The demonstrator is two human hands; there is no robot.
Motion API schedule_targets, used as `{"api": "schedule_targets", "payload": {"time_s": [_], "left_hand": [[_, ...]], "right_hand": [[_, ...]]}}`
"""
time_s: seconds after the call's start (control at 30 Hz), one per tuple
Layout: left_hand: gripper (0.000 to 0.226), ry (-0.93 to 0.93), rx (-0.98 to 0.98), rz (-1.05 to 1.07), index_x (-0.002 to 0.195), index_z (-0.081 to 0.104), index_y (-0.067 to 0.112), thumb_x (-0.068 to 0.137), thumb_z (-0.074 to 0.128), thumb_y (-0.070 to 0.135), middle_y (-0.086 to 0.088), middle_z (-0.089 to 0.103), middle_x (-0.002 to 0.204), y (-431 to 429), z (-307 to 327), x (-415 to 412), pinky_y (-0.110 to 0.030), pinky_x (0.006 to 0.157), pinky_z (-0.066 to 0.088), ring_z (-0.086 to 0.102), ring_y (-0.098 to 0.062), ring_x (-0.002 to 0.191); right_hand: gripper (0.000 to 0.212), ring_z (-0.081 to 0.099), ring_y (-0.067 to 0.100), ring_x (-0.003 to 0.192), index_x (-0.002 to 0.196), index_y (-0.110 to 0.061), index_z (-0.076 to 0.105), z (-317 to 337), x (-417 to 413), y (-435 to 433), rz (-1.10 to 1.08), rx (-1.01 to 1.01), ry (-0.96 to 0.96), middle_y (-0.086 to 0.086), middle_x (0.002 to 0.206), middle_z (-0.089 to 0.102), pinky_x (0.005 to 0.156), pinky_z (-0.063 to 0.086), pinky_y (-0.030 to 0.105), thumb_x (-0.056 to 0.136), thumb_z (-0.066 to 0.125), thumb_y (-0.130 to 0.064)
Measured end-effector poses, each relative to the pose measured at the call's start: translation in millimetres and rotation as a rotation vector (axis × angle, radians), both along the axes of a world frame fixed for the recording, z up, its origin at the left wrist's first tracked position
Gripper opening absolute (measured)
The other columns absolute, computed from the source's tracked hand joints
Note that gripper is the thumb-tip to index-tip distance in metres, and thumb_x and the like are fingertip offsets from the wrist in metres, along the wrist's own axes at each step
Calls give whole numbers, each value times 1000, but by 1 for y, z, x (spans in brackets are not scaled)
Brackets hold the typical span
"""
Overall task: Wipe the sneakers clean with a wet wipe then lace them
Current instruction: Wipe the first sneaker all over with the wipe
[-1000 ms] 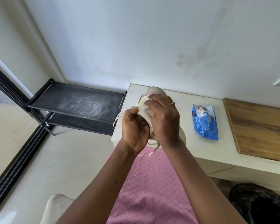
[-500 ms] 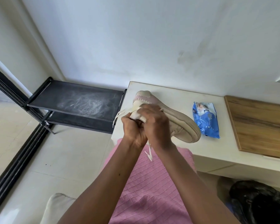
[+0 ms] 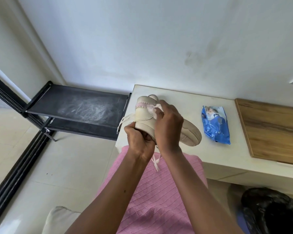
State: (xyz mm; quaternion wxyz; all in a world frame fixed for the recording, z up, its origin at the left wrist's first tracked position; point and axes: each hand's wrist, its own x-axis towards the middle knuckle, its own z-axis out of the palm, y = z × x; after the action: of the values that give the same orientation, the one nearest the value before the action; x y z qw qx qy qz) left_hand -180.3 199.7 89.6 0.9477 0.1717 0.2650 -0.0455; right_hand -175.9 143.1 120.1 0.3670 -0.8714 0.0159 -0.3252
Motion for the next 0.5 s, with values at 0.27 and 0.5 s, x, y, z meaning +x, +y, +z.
{"api": "schedule_targets", "payload": {"time_s": [0.27,0.5], "left_hand": [[40,-22,57,2,82,61,8,93,26,24,-3,64,62,5,2,-1,-15,48,49,62,-11,57],[39,23,87,33,78,58,9,94,26,23,-2,65,56,4,-3,2,-15,45,49,62,-10,48]], "right_hand": [[16,59,27,70,90,-5,70,-12,5,-6,25,-118,-44,10,81,64,64,40,26,78,61,-1],[14,63,30,75,92,-2,70,-22,8,-15,-66,47,69,14,85,67,68,53,39,83,58,0]]}}
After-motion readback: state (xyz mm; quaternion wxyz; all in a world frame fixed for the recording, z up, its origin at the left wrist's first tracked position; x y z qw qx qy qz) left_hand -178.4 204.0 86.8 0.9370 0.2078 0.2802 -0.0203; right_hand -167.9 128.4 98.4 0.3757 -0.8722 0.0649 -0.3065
